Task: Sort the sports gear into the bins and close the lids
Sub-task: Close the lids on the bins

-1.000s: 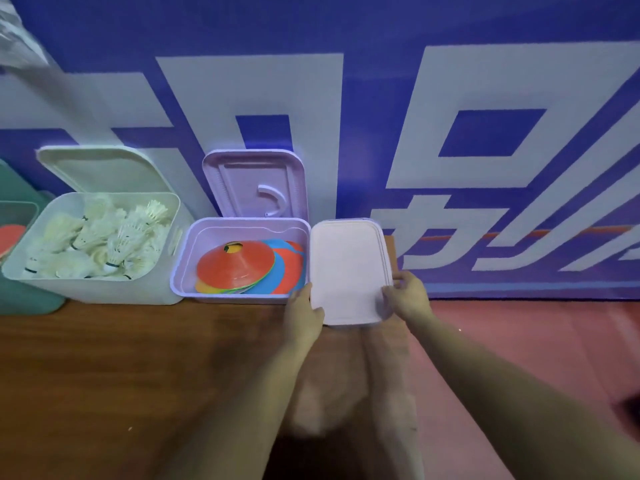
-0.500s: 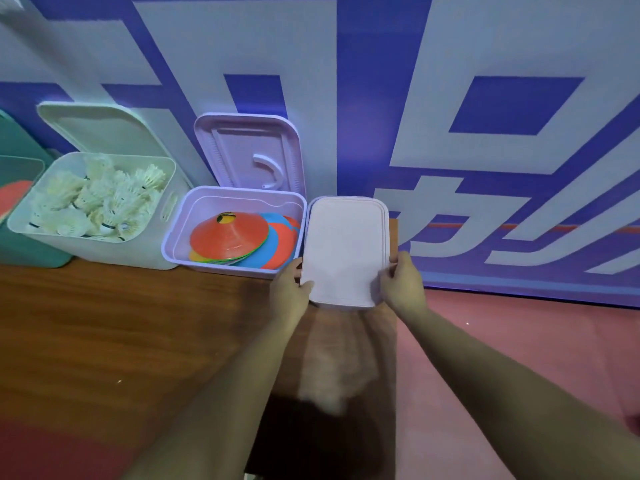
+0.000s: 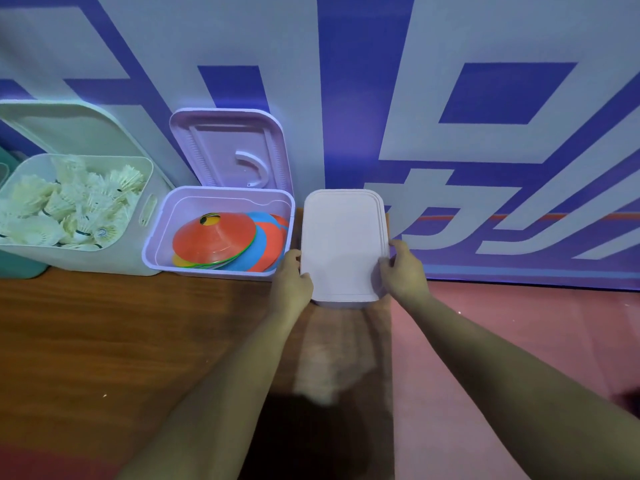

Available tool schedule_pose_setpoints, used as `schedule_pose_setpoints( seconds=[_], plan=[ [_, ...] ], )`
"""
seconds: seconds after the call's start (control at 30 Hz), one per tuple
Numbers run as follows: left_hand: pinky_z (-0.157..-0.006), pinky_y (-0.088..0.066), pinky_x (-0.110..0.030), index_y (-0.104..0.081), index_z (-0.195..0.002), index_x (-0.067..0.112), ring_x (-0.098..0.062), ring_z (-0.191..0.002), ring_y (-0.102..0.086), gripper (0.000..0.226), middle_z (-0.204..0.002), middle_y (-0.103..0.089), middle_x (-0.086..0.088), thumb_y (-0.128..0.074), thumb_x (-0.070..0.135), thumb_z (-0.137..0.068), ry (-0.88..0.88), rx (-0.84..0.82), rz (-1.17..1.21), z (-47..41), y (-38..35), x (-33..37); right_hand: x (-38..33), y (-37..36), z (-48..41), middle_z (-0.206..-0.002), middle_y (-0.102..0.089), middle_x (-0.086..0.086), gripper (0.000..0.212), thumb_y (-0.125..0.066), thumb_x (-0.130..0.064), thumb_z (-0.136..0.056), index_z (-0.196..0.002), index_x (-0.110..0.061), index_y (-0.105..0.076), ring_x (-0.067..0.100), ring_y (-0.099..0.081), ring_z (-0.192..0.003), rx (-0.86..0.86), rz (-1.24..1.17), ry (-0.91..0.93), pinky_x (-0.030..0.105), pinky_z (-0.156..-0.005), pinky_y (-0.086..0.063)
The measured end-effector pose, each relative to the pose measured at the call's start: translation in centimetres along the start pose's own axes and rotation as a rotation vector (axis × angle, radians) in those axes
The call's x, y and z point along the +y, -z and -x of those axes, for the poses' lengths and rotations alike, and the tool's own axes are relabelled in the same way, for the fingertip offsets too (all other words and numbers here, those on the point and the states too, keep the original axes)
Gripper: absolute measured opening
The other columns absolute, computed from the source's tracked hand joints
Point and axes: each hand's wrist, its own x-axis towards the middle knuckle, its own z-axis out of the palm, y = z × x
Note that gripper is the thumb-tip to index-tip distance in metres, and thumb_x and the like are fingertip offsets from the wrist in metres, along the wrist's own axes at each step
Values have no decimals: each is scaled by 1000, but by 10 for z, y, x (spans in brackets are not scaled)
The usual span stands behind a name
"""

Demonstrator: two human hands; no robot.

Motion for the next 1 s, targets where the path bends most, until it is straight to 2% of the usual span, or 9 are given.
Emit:
schedule_pose_setpoints(
  seconds=[0.07, 0.13, 0.27, 0.43, 0.5, 0.57, 0.7, 0.8, 1.0],
  plan=[
    [-101, -47, -41, -49, -135, 19, -26, -118, -54, 47, -131, -58, -4, -50, 4, -90, -38, 4, -51, -6, -1, 2, -2, -1, -7, -108, -65, 9, 38, -46, -17, -99, -137, -17, -43, 30, -62, -97, -5, 69, 21, 35, -77, -49],
    [-108, -40, -34, -44, -144, 15, -25, -128, -48, 50, -140, -51, -6, -51, 8, -95, -58, 20, -106, -8, -4, 2, -2, -3, -14, -107, -66, 9, 34, -44, -19, -101, -135, -19, -43, 30, -62, -92, -13, 145, 38, 34, -74, -50],
    [-110, -31, -28, -40, -146, 8, -29, -133, -43, 50, -144, -45, -14, -51, 9, -98, -67, 35, -176, -10, -9, -2, 2, -12, -13, -99, -66, 18, 41, -33, -21, -102, -142, -14, -33, 38, -62, -85, -13, 255, 30, 49, -74, -55],
    [-112, -28, -30, -31, -151, 10, -28, -137, -38, 53, -149, -39, -12, -47, 13, -100, -55, -24, -266, -12, -6, 3, -1, -17, -10, -98, -64, 18, 48, -29, -23, -102, -149, -15, -21, 37, -62, -84, -33, 284, -26, 45, -71, -54],
    [-111, -30, -33, -31, -151, 12, -30, -135, -41, 55, -146, -42, -14, -48, 15, -99, -67, -82, -308, -13, 3, 6, -6, -13, -9, -111, -59, 19, 49, -31, -25, -101, -148, -16, -20, 39, -60, -96, -76, 324, -61, 47, -79, -52],
    [-106, -37, -38, -41, -144, 7, -33, -128, -45, 51, -136, -48, -18, -50, 15, -95, -95, -98, -363, -13, 19, 11, -14, -5, -7, -123, -50, 19, 50, -37, -34, -99, -143, -14, -27, 40, -52, -111, -25, 378, -46, 49, -89, -46],
    [-94, -44, -40, -61, -119, 2, -35, -108, -56, 32, -116, -60, -19, -56, 10, -89, -210, 37, -320, -20, 72, 28, -60, 5, -5, -130, -45, 22, 57, -44, -43, -96, -138, -6, -36, 38, -44, -120, 51, 357, 87, 47, -101, -40],
    [-99, -42, -38, -60, -120, 3, -33, -108, -57, 34, -116, -60, -17, -59, 10, -87, -195, 94, -286, -42, 126, 36, -109, -1, -6, -144, -38, 21, 60, -43, -43, -98, -143, -6, -34, 37, -37, -132, 0, 308, 152, 45, -109, -35],
    [-85, -42, -31, -58, -118, 3, -31, -101, -59, 34, -111, -62, -13, -61, 17, -87, -183, 217, -262, -99, 224, 35, -193, -32, -26, -129, -43, 20, 52, -51, -40, -95, -131, -3, -45, 40, -46, -119, 22, 188, 212, 43, -99, -39]
  ],
)
